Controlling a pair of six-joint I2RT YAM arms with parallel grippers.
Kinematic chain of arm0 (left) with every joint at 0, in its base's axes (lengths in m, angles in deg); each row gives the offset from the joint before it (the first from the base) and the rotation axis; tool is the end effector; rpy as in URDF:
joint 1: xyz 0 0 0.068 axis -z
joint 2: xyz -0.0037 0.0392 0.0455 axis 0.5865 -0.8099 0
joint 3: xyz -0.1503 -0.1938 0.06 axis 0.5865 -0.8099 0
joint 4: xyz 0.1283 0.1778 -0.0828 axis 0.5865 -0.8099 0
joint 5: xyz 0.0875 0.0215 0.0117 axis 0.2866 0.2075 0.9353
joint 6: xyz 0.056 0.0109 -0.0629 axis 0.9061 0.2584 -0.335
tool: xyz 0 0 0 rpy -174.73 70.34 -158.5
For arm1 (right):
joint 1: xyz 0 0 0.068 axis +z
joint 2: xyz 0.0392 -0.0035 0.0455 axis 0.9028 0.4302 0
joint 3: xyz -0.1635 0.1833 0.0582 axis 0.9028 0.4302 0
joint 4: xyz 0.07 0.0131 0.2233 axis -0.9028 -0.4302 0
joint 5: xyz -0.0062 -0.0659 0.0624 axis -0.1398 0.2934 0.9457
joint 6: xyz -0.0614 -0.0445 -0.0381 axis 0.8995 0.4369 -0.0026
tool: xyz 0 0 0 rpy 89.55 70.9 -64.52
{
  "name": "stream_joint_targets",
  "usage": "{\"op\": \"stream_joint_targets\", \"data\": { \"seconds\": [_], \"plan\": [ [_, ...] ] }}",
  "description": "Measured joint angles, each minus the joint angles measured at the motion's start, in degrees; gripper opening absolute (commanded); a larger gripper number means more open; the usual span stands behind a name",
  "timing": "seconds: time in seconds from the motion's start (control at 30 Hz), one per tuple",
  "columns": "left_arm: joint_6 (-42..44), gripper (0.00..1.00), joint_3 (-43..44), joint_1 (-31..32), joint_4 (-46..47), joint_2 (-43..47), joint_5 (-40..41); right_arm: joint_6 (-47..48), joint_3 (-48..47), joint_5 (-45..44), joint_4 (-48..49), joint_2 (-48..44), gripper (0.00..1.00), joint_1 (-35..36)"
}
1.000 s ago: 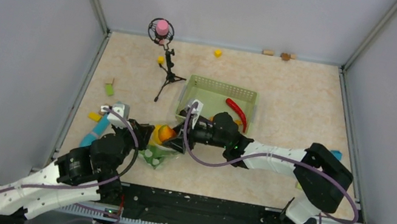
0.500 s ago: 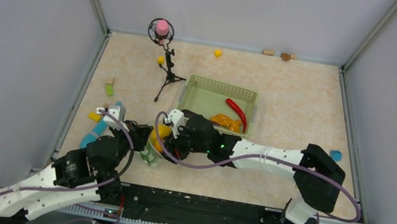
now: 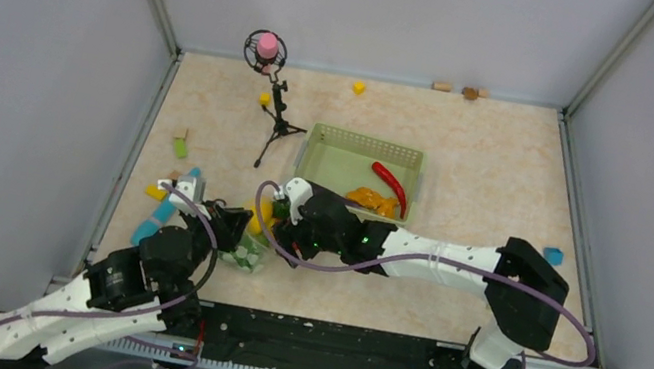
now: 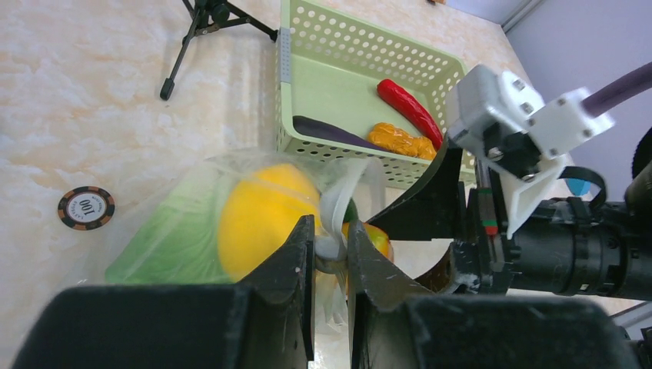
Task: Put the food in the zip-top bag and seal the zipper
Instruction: Place the fake fruit in the zipper food storage bag.
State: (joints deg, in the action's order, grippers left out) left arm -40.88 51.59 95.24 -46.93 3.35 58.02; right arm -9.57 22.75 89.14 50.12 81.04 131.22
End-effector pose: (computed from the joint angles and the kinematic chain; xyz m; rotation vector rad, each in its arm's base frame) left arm 0.0902 -0.0597 0.2535 -0.1285 1.7758 -0.5990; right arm 0.1490 0.3447 0.1999 -1.0824 2.0026 0.7311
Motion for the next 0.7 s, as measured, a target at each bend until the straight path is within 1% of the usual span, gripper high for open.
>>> {"op": "stream_joint_targets", "data": {
  "seconds": [0.13, 0.27, 0.37, 0.5, 0.7],
  "plan": [
    [0.00, 0.00, 0.00, 0.00, 0.20, 0.66, 0.24, 0.07, 0.07, -0.63, -2.93, 0.07, 0.77, -0.09],
    [0.00, 0.00, 0.00, 0.00, 0.35, 0.72, 0.24, 0.31, 0.24, -0.42, -3.19, -0.76, 0.81, -0.09],
    [0.00, 0.00, 0.00, 0.00, 0.48, 0.72, 0.24, 0.94, 0.87, 0.20, -2.73, -3.39, 0.84, -0.09],
    [0.00, 0.00, 0.00, 0.00, 0.48, 0.72, 0.24, 2.19, 0.90, 1.57, -1.01, -7.67, 0.86, -0.09],
    [0.00, 0.00, 0.00, 0.00, 0.48, 0.72, 0.46, 3.13, 1.84, 3.37, 1.60, -12.74, 0.86, -0.09]
  ]
}}
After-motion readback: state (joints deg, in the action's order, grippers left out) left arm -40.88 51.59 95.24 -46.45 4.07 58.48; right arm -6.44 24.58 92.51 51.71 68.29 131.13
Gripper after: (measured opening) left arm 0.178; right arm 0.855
